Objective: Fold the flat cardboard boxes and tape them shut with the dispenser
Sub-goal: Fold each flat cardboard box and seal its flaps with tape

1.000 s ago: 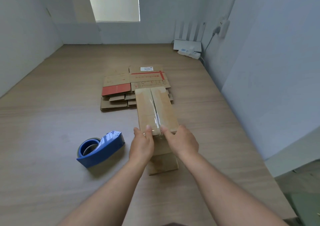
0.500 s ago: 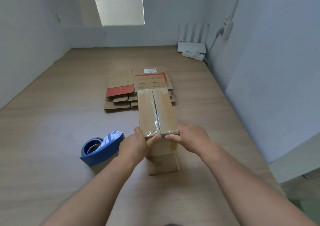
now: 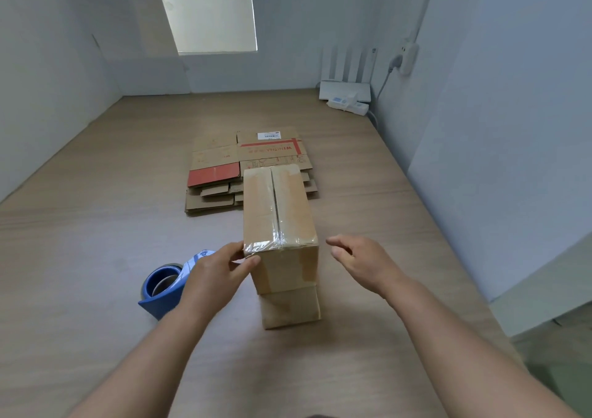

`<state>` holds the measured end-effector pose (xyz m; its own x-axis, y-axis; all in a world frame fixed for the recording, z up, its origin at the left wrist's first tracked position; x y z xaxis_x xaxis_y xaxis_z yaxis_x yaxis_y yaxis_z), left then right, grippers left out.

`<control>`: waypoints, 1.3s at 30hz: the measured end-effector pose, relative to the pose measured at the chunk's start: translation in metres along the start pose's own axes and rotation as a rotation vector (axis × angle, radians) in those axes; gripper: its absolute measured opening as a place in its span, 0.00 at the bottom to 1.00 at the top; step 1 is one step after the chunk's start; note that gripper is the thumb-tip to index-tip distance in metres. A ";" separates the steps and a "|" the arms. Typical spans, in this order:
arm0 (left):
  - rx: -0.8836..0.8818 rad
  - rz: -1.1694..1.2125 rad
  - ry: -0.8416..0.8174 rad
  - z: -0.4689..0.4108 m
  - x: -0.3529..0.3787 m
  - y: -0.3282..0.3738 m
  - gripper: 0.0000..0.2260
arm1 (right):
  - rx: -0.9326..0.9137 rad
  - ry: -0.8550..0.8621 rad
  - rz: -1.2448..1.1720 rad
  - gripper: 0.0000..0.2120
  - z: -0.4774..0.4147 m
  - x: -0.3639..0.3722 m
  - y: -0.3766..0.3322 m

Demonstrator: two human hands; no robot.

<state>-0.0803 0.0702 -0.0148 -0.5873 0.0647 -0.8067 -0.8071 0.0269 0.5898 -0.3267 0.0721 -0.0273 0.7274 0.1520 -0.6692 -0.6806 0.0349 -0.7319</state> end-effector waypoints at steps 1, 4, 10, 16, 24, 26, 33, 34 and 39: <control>-0.032 0.035 0.067 0.003 -0.004 -0.001 0.11 | -0.010 0.043 -0.068 0.13 0.001 -0.001 -0.003; -0.085 0.081 0.131 0.007 -0.006 0.003 0.09 | -0.043 0.062 -0.118 0.08 0.002 0.005 -0.012; -0.088 0.071 0.012 0.006 0.000 0.000 0.08 | -0.076 -0.170 0.254 0.11 -0.003 0.011 -0.031; 0.033 0.064 -0.233 0.001 0.012 -0.007 0.12 | -0.001 -0.256 0.340 0.06 -0.010 0.014 -0.038; -0.101 0.159 -0.214 -0.011 0.007 -0.031 0.08 | -0.025 -0.236 0.331 0.15 -0.022 0.022 -0.045; -0.141 0.257 -0.322 -0.018 0.014 -0.029 0.12 | 0.026 -0.240 0.290 0.15 -0.024 0.020 -0.039; -0.129 0.195 -0.654 -0.039 0.029 -0.014 0.12 | 0.083 -0.250 0.307 0.13 -0.025 0.018 -0.034; -0.115 0.180 -0.626 -0.039 0.028 -0.015 0.12 | 0.077 -0.246 0.321 0.13 -0.025 0.018 -0.034; 0.004 -0.296 -0.394 -0.020 0.028 -0.024 0.15 | 0.087 -0.253 0.309 0.14 -0.018 0.025 -0.028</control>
<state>-0.0788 0.0518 -0.0524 -0.2645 0.4258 -0.8653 -0.9354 0.1051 0.3377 -0.2884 0.0571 -0.0259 0.4500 0.4061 -0.7954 -0.8767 0.0313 -0.4800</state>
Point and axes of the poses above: each hand's wrist, its own z-axis away from the middle knuckle, its own x-axis out of the palm, y = z × x, the point moved 9 cm from there along -z, towards the middle knuckle, and after that the axes turned 5 degrees about -z, right-handed, at the moved point
